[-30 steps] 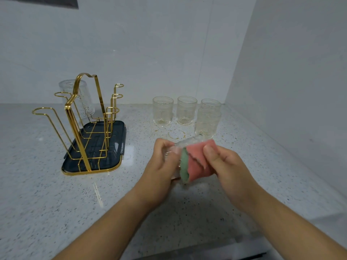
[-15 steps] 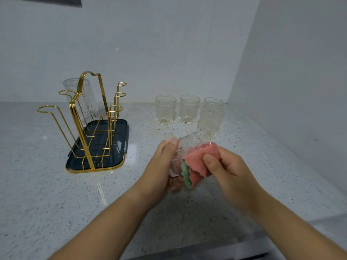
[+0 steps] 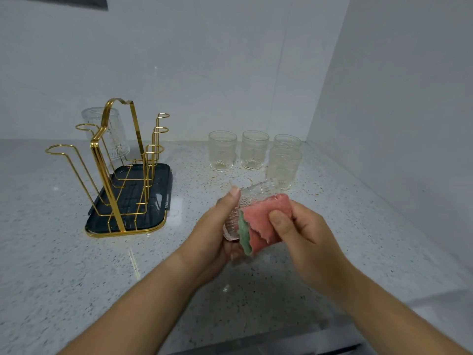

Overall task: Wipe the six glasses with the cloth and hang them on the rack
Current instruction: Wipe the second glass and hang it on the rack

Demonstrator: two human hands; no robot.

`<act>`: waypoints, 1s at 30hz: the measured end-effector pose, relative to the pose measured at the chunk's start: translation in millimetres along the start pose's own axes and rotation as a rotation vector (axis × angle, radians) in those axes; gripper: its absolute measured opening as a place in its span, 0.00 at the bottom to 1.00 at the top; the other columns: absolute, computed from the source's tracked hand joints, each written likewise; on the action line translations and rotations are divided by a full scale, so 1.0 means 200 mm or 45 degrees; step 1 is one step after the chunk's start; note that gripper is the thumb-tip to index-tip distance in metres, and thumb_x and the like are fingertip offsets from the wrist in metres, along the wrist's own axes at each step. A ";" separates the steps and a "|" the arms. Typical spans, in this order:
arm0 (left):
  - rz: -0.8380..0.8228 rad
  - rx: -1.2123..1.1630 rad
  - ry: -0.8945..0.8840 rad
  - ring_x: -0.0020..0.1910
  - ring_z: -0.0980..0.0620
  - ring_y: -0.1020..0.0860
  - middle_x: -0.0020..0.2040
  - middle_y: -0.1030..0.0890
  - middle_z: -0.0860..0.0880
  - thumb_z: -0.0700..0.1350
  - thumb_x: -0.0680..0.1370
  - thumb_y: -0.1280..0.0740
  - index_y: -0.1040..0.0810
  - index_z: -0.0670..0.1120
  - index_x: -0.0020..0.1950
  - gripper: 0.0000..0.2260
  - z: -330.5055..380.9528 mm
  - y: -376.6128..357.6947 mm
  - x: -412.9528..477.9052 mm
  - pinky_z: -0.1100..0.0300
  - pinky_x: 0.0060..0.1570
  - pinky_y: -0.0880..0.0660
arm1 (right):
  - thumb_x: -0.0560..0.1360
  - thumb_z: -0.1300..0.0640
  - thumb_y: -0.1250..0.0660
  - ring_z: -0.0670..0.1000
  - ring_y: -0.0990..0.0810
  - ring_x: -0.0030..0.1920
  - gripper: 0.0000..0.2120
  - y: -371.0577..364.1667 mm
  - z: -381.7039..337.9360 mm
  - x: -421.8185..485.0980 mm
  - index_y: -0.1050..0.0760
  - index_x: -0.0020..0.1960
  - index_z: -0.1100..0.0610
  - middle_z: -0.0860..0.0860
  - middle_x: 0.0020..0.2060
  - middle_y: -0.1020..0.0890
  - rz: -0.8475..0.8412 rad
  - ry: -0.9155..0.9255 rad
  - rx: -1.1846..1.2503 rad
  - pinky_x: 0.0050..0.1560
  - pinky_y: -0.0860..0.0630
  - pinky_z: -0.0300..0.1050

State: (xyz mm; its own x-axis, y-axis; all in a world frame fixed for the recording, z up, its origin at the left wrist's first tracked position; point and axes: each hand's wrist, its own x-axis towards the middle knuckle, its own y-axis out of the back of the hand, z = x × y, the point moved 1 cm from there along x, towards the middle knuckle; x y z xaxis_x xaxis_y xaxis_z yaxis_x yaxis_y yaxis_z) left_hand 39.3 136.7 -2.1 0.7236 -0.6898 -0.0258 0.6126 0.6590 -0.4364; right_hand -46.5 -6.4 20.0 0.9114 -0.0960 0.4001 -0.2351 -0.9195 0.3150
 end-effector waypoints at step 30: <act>0.013 0.772 -0.459 0.49 0.55 0.15 0.55 0.19 0.54 0.36 0.75 0.23 0.31 0.53 0.65 0.26 -0.06 0.04 0.00 0.58 0.45 0.17 | 0.83 0.53 0.38 0.51 0.12 0.40 0.17 0.08 -0.01 0.09 0.14 0.44 0.59 0.55 0.39 0.11 0.166 -0.420 0.166 0.46 0.17 0.45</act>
State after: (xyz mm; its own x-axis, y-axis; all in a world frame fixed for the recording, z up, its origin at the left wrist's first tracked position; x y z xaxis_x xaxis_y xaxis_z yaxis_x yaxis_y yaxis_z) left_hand 39.8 138.2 -15.4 0.7261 -0.6096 0.3180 0.5989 0.7880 0.1428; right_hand -34.4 -22.3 34.8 0.9415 -0.3132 0.1243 -0.3305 -0.9304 0.1587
